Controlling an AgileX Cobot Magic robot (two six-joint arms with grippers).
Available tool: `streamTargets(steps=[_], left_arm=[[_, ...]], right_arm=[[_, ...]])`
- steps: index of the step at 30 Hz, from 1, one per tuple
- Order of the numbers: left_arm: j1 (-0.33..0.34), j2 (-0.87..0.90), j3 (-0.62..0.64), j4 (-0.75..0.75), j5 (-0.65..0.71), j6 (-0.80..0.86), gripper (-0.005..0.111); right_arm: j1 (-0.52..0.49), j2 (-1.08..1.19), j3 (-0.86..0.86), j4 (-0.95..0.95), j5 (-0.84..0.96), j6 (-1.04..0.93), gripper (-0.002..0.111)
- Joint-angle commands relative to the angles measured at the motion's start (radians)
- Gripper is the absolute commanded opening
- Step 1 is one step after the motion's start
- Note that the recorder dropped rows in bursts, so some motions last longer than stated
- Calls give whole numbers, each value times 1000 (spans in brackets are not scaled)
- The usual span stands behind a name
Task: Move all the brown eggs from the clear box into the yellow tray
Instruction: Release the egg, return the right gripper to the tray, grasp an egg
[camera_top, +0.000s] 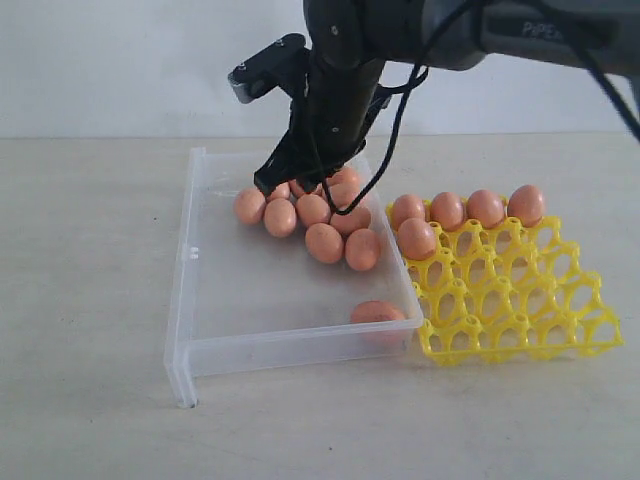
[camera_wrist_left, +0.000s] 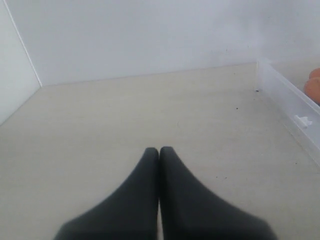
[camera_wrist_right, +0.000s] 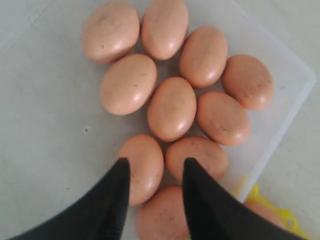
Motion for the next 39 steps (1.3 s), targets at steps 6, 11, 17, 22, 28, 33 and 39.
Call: streamTargets(steps=[6, 11, 17, 22, 28, 33, 39], left_arm=[[-4, 3, 0, 4, 5, -4, -4], [-4, 3, 0, 2, 29, -4, -4], [-4, 3, 0, 2, 29, -4, -4], [-4, 3, 0, 2, 27, -4, -4], [-4, 3, 0, 2, 27, -4, -4], [-4, 3, 0, 2, 27, -4, -4], [-4, 3, 0, 2, 27, -4, -4]], right_arm=[[0, 111, -75, 70, 66, 27, 58], [0, 147, -75, 69, 66, 47, 58], [0, 183, -75, 69, 57, 53, 58], [0, 210, -75, 29, 36, 53, 58], [0, 240, -75, 27, 14, 84, 57], [0, 236, -75, 24, -1, 104, 10], [0, 204, -75, 88, 26, 55, 1]])
